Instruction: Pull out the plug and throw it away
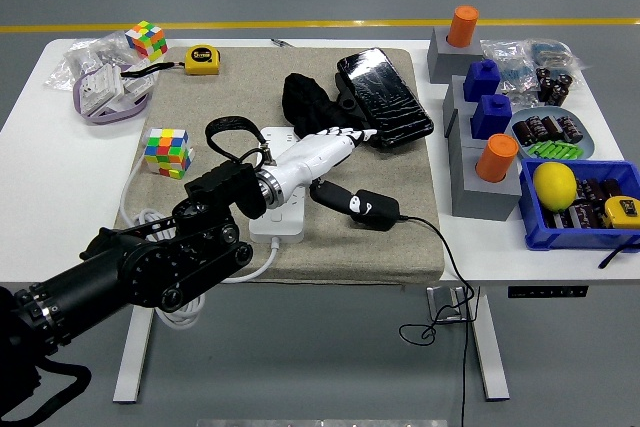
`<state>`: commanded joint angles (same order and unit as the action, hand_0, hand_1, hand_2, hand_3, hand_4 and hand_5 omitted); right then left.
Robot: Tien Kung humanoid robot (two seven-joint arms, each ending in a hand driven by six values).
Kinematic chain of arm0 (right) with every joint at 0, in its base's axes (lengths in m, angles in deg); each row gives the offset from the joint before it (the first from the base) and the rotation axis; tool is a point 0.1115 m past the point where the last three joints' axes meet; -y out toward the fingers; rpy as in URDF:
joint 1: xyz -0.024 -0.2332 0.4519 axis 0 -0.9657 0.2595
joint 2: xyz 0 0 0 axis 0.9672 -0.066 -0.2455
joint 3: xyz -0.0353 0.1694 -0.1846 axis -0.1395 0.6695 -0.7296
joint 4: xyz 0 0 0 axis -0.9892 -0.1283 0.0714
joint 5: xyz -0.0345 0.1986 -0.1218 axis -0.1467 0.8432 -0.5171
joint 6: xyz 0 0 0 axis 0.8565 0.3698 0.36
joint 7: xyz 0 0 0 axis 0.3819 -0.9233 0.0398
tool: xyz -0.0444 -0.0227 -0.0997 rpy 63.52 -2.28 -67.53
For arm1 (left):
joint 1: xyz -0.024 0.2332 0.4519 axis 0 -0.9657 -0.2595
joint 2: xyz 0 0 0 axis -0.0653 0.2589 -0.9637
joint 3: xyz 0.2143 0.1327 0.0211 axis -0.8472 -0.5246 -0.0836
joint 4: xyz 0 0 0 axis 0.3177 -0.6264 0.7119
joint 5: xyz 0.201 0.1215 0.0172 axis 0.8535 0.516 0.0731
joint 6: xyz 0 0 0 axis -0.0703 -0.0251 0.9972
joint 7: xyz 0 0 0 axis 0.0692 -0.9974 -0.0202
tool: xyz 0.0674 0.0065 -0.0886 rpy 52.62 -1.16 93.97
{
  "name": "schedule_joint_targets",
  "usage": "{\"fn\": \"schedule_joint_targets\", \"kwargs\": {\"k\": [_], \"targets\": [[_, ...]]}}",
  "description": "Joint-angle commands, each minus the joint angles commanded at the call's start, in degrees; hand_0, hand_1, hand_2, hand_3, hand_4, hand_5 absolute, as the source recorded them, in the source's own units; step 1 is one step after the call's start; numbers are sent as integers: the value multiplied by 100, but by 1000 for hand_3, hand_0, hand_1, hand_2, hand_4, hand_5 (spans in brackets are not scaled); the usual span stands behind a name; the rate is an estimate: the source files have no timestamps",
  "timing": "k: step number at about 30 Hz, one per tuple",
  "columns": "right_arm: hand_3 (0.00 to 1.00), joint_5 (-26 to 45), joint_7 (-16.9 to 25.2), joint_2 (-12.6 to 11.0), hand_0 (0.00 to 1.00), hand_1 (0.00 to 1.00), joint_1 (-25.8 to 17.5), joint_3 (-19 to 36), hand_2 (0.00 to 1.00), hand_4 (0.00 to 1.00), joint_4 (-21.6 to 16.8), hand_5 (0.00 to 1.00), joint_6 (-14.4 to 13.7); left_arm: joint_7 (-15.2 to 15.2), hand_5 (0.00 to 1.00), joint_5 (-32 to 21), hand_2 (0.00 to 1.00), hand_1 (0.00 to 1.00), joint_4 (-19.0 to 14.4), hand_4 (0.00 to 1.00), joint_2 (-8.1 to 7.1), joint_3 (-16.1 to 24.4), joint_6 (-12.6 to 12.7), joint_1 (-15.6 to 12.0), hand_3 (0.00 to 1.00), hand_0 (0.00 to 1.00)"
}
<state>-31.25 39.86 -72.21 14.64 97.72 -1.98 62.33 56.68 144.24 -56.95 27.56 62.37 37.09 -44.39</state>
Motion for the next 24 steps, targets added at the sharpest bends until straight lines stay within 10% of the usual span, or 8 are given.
{"fn": "schedule_joint_targets", "kwargs": {"k": [3, 4, 9, 10, 14, 15, 24], "targets": [[566, -8, -2, 1, 566, 645, -4, 12, 669, 972, 1, 480, 3, 19, 602, -69, 998, 998, -358, 998, -162, 255, 125, -244, 998, 998], [566, -10, -3, -1, 567, 645, -7, 13, 668, 972, 2, 479, 6, 15, 399, -139, 738, 766, -514, 998, -236, 345, 141, -350, 983, 673], [566, -20, -4, -13, 567, 645, -3, 22, 668, 972, 2, 479, 9, -22, 399, -186, 738, 766, -1083, 998, -517, 613, 155, -737, 983, 673], [566, -19, -2, -16, 569, 645, 0, 15, 668, 972, 0, 479, 8, -49, 187, -170, 406, 302, -1218, 849, -590, 660, 148, -834, 877, 275], [566, -16, 3, -22, 569, 645, 13, 3, 668, 972, -6, 479, 0, -182, 187, -20, 406, 302, -1660, 849, -825, 749, 78, -1171, 877, 275], [567, -17, 6, -23, 567, 645, 15, 3, 668, 972, -7, 480, -2, -305, 2, 63, 143, 69, -1879, 627, -938, 788, -34, -1342, 702, 84], [566, -34, 2, -26, 567, 645, -5, 17, 668, 972, 3, 479, 2, -944, 2, 268, 115, 34, -2377, 532, -1195, 908, -849, -1729, 736, 68]]}}
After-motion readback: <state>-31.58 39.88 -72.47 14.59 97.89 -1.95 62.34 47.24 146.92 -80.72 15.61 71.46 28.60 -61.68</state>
